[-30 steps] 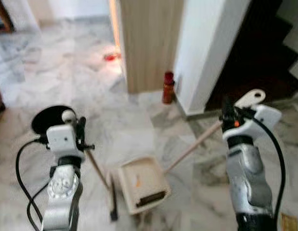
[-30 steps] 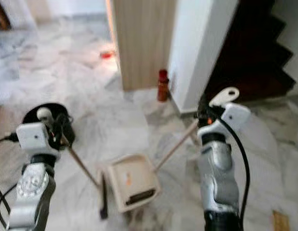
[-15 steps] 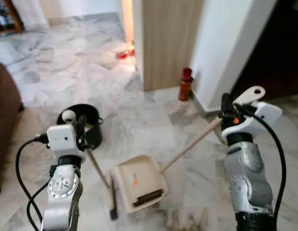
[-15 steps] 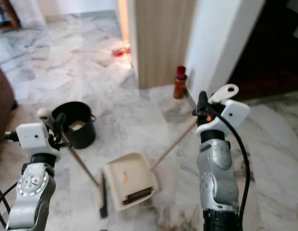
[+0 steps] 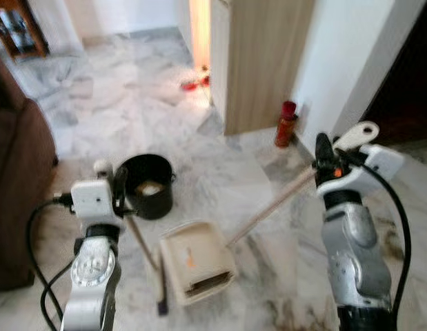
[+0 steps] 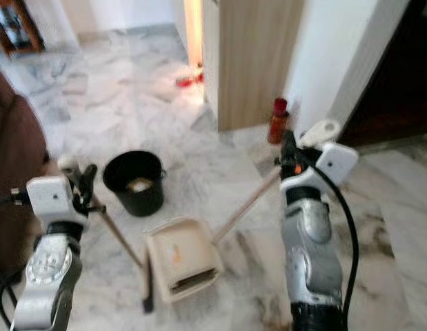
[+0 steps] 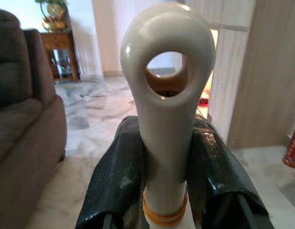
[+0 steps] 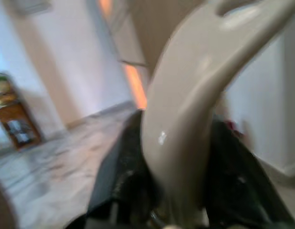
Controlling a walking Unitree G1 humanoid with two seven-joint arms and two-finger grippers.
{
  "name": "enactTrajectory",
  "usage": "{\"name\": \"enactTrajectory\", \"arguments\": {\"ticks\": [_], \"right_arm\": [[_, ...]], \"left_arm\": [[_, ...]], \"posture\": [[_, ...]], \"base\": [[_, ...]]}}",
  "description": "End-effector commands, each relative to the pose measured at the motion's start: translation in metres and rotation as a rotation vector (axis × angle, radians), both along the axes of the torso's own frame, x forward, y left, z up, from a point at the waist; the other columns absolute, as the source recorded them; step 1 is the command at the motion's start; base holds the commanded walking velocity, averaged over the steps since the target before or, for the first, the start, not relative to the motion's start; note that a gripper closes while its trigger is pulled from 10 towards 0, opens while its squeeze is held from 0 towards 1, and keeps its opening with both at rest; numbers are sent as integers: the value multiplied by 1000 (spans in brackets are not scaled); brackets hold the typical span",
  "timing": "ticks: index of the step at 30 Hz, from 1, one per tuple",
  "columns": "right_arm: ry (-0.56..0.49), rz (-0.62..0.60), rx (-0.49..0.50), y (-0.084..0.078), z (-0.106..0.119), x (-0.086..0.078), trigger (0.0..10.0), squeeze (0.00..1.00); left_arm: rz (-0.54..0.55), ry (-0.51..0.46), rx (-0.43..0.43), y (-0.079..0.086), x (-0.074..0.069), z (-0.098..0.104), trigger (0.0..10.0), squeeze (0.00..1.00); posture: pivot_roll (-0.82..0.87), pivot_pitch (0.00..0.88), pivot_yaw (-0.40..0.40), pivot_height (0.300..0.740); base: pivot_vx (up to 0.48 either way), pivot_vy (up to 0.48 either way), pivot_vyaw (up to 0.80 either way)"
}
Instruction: Sweep floor
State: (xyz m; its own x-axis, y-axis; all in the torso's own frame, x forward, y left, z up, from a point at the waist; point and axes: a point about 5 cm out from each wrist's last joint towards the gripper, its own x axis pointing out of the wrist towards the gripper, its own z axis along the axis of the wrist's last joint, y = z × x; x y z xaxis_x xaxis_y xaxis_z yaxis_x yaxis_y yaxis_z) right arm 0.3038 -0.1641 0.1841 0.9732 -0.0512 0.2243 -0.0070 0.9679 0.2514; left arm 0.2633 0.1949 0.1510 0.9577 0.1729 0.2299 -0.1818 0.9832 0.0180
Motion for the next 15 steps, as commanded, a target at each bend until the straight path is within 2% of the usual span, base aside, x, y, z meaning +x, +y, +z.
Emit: {"name": "enactTrajectory", "arguments": {"ticks": [1, 15], "right_arm": [[-86, 21, 54, 3, 19, -2, 10000, 0], [-81, 29, 61, 5, 19, -2, 10000, 0]], "left_arm": [[-5, -50, 41, -1, -1, 10, 10000, 0], [6, -41, 43, 1, -1, 10, 10000, 0]], "posture": [[-4, 63, 37, 740], [4, 79, 32, 740]], "base": [[0, 0, 0], [0, 0, 0]]}}
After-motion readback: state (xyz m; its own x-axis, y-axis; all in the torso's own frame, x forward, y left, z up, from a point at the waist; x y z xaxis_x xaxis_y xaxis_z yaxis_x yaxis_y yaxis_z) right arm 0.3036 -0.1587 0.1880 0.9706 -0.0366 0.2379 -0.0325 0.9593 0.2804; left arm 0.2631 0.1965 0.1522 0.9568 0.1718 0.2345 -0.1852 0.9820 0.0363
